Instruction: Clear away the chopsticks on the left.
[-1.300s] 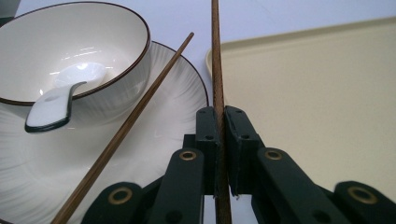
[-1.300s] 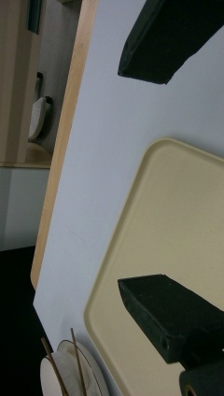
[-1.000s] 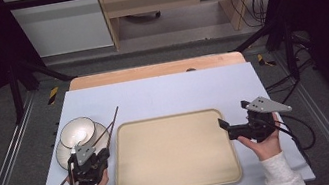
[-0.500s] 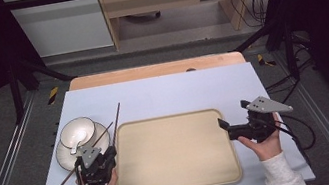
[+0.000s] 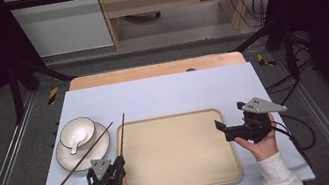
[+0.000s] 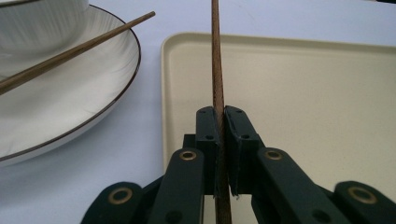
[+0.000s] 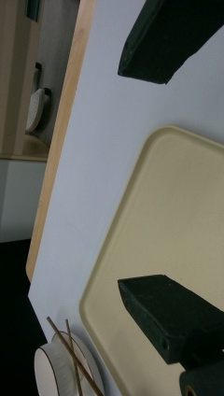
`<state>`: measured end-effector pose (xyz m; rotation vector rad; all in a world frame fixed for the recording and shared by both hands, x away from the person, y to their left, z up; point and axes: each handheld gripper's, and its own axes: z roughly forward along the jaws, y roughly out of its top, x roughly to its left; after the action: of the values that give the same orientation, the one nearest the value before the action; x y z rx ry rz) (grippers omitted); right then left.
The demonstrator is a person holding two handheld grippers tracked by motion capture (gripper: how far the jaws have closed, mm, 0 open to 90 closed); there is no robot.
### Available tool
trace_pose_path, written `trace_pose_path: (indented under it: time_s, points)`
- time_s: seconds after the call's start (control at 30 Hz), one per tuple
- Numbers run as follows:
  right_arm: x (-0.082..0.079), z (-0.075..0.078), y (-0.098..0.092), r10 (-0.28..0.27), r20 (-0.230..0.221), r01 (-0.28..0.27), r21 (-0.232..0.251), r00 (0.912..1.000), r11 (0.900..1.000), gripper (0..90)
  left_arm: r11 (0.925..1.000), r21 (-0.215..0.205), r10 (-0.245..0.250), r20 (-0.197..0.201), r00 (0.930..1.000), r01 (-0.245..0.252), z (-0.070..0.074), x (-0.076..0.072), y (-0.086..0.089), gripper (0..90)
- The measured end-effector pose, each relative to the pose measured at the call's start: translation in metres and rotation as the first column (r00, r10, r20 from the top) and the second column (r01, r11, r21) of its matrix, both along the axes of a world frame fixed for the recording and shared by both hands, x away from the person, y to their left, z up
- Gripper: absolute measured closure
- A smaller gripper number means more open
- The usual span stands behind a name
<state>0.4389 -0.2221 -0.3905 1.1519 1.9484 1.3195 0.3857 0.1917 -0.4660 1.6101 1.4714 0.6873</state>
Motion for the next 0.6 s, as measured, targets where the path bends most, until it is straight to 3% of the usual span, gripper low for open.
trace_pose_path:
  time_s: [0.33, 0.6]
  points:
    - [0.001, -0.001, 0.000, -0.001, -0.005, 0.001, -0.009, 1.0000, 1.000, 1.7, 0.9996, 0.027, 0.011, -0.041, 0.9991, -0.010, -0.015, 0.003, -0.009, 84.4]
    - [0.001, -0.001, 0.001, 0.001, -0.009, -0.002, -0.012, 1.0000, 1.000, 1.7, 0.9991, 0.039, 0.021, -0.076, 0.9969, -0.018, -0.018, 0.005, -0.008, 84.4]
